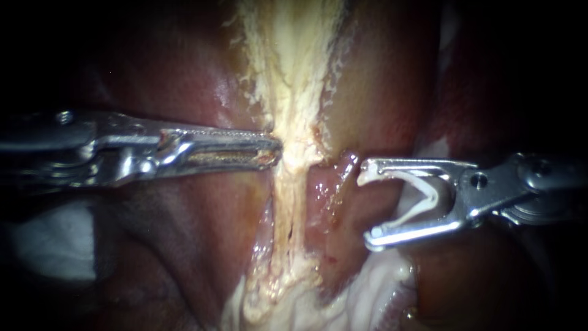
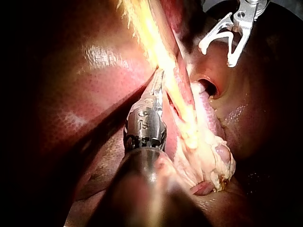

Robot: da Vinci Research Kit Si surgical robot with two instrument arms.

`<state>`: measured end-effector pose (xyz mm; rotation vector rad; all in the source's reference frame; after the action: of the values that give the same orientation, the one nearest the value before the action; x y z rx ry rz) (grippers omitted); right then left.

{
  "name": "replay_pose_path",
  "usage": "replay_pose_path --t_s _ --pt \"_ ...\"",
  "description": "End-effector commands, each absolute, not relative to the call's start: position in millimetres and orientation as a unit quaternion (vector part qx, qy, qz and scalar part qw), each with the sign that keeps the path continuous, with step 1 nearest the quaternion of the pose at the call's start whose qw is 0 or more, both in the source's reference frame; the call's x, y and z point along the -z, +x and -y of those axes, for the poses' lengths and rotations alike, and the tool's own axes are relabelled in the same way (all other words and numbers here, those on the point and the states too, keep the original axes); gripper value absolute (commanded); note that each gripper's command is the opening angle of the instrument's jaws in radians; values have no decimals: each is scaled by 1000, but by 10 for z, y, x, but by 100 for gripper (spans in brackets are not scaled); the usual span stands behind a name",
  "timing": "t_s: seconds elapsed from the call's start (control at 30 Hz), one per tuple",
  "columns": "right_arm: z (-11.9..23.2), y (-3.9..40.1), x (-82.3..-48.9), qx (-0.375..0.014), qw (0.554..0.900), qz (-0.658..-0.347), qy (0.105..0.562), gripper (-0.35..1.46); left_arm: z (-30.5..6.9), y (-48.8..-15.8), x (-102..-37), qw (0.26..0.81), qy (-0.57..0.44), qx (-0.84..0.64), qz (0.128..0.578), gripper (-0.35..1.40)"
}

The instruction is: Clipping first clip left tube

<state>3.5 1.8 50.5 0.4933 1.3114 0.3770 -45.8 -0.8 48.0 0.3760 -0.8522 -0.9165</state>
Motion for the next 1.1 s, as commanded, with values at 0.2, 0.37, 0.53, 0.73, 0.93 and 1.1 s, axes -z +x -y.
replay_pose_path --t_s 0.2,0.37,0.53,0.73,0.93,1.1 --pt "-14 35 -507 -168 748 -601 224 60 9 -456 -477 794 176 426 397 -35" --pt "-2 41 -521 -166 747 -599 236 60 8 -448 -458 793 181 426 396 -35" --pt "16 59 -546 -179 747 -583 265 60 11 -438 -432 792 186 425 396 -35" --pt "41 87 -570 -181 742 -574 295 60 19 -425 -398 791 185 431 393 -35" --pt "56 111 -576 -180 734 -574 315 60 15 -416 -387 790 181 435 392 -35" --pt "65 127 -583 -177 733 -574 320 60 15 -414 -387 790 181 435 392 -35"
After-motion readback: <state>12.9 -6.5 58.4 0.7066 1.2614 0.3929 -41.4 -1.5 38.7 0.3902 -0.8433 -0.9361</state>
